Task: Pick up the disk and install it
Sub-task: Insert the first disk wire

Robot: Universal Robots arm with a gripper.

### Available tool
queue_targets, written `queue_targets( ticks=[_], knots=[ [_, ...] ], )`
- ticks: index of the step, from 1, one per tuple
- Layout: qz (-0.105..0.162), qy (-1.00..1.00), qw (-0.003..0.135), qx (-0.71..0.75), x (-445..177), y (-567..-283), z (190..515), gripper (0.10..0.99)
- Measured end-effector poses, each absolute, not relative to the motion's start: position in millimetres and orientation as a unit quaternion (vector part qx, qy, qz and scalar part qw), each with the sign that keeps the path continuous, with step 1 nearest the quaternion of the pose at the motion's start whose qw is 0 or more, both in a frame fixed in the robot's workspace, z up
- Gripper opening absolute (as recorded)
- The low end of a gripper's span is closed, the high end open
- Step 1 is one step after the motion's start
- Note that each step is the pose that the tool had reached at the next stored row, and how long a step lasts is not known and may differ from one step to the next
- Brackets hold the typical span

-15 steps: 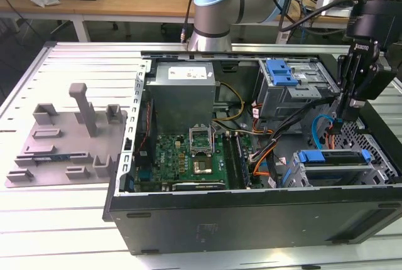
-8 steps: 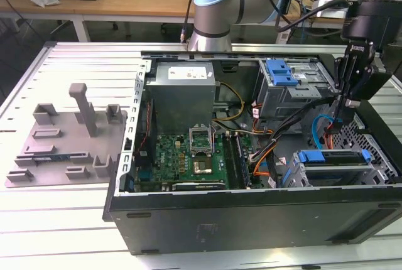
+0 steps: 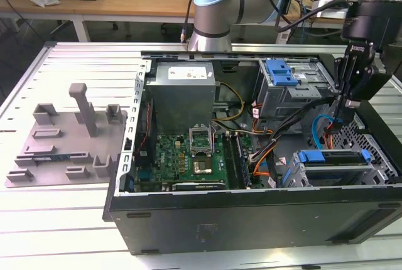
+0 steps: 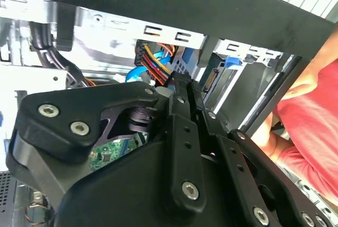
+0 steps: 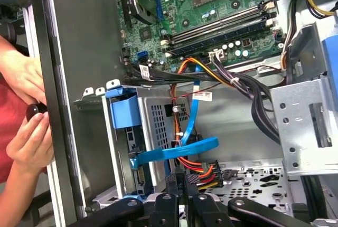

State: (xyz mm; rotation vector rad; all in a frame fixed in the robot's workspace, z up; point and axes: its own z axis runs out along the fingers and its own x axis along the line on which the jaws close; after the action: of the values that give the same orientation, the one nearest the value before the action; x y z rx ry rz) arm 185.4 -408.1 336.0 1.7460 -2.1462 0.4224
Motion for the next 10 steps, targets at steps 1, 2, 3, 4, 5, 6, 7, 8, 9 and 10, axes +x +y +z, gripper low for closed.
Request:
queue_targets(
  ticks=[1,2,3,4,5,6,7,8,9,10],
  knots=[
    [0.148,-0.756,0.17,0.615,185.4,-409.8,336.2,0.169],
    [0.147,-0.756,0.169,0.615,185.3,-413.3,336.9,0.169],
    [0.146,-0.756,0.168,0.615,185.1,-414.5,337.7,0.169],
    [0.146,-0.756,0.168,0.615,184.9,-415.5,338.7,0.169],
    [0.145,-0.757,0.166,0.616,184.5,-416.9,340.6,0.169],
    [0.144,-0.757,0.165,0.616,184.1,-418.1,342.0,0.169],
    [0.143,-0.757,0.164,0.616,183.7,-419.4,343.2,0.169],
    [0.142,-0.757,0.163,0.616,183.1,-422.2,345.2,0.169],
    [0.141,-0.758,0.161,0.617,182.8,-424.8,346.1,0.169],
    [0.139,-0.758,0.159,0.617,182.6,-426.7,346.6,0.169]
  ],
)
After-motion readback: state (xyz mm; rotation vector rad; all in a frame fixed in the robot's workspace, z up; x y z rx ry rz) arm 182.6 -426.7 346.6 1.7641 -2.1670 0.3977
